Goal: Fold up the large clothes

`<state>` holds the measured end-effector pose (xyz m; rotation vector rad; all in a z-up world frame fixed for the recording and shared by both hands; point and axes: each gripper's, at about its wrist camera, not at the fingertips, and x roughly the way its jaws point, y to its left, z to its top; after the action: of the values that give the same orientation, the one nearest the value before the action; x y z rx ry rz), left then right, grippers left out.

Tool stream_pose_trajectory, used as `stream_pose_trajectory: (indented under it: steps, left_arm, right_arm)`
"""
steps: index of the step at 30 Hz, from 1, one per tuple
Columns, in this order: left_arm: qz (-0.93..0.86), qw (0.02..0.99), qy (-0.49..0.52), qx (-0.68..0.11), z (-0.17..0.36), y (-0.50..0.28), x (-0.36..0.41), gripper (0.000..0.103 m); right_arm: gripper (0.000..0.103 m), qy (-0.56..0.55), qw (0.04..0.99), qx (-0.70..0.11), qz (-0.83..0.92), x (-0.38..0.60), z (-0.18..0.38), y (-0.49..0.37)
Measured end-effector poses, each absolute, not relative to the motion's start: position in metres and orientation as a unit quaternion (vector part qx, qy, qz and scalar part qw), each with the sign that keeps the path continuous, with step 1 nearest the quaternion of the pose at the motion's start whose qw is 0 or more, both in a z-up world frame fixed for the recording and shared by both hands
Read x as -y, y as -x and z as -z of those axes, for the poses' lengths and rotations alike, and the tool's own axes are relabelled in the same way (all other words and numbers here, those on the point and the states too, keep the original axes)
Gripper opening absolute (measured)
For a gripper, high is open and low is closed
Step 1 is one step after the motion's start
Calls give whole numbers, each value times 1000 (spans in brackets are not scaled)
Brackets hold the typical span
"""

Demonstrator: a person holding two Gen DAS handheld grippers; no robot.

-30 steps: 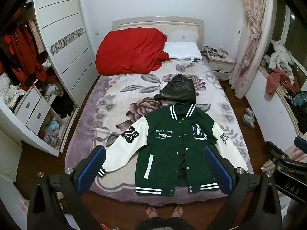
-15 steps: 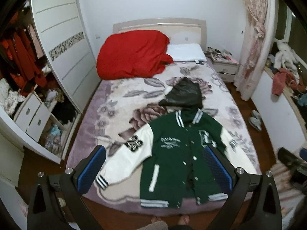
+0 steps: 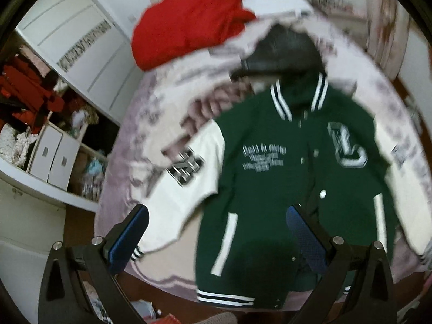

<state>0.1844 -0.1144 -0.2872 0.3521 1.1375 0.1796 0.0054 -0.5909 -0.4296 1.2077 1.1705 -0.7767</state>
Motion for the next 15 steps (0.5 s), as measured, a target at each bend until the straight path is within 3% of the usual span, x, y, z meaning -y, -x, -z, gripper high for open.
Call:
stream_pose_trajectory:
  steps: [2, 5, 10, 11, 12, 13, 15]
  left_arm:
    - [-93, 808, -183, -553, 321, -188, 125, 103]
    - [-94, 781, -207, -581, 379, -197, 152, 103]
    - [-72, 771, -231, -589, 425, -217, 209, 103]
    - [-63, 773, -235, -586, 430, -222, 223, 103]
    - [-49, 775, -240, -583, 435, -229, 241, 103]
    - [-36, 776, -244, -581, 439, -236, 256, 103]
    - [-11, 779, -245, -578, 446, -251, 286, 103]
  right_arm:
    - [77, -582, 550, -486, 351, 616, 505, 20]
    - [77, -638, 525, -429, 364, 638, 574, 43]
    - [77, -665, 536, -351, 383, 651, 613, 42]
    - [64, -658, 540, -346, 395, 651, 611, 38]
    - [36, -650, 544, -346, 402, 650, 607, 34]
    - [24, -641, 560, -337, 403, 653, 601, 30]
    - [17, -628, 585, -319, 401, 664, 578, 20]
